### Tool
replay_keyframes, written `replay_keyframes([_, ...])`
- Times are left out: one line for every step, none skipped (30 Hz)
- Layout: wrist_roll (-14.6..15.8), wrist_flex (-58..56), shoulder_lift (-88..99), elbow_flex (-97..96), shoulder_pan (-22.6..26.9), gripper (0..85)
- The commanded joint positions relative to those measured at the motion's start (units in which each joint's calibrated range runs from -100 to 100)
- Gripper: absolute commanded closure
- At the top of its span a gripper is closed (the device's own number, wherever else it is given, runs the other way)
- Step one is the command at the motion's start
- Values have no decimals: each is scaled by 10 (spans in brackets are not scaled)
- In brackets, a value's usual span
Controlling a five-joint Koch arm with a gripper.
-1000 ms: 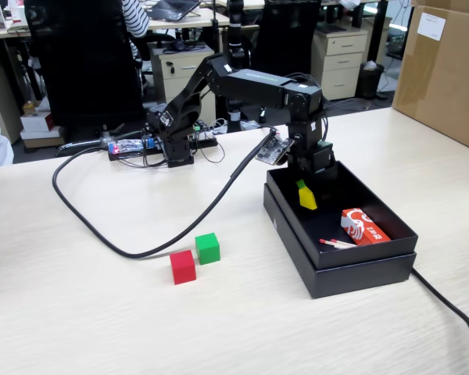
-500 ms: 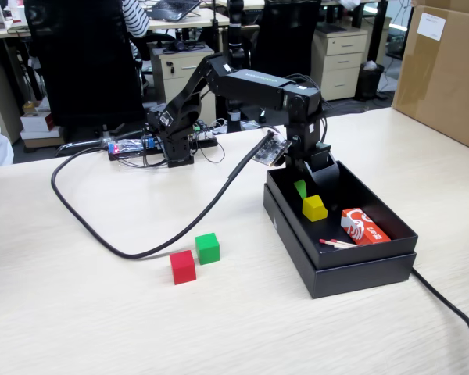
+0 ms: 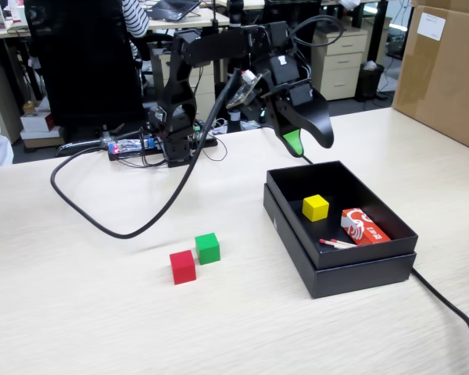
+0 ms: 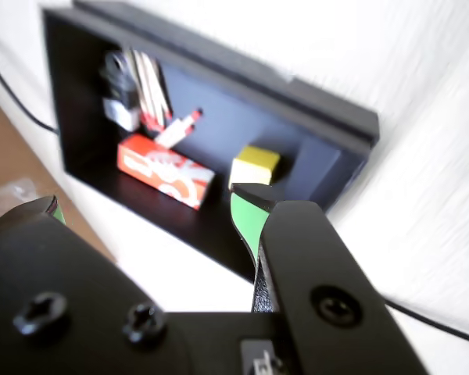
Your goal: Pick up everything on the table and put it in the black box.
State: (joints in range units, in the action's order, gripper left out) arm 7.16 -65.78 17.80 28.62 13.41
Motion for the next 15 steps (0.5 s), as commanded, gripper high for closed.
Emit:
replay_keyframes([-25,-2,105,-3,-19,411])
replay_keyframes([-30,-2,122,-16,-25,411])
replay_keyframes([-33,-2,139,-31,-32,407])
replay_keyframes([-36,-2,155,-45,-39,392])
replay_keyframes([-40,-2,175,-62,-45,384])
replay_keyframes([-42,-2,191,-79,-52,376])
replay_keyframes([-46,-2,207,-95,-60,375])
replay_keyframes([-50,-2,224,-110,-65,372])
replay_keyframes([-53,-2,238,-127,-72,367])
replay_keyframes([-56,-2,251,-142,-78,366])
replay_keyframes([-58,1,263,-157,-84,364])
replay_keyframes([-58,2,272,-172,-89,362])
replay_keyframes([-60,2,284,-186,-94,363])
replay_keyframes([-61,2,293,-200,-98,363])
replay_keyframes([-62,2,301,-213,-102,360])
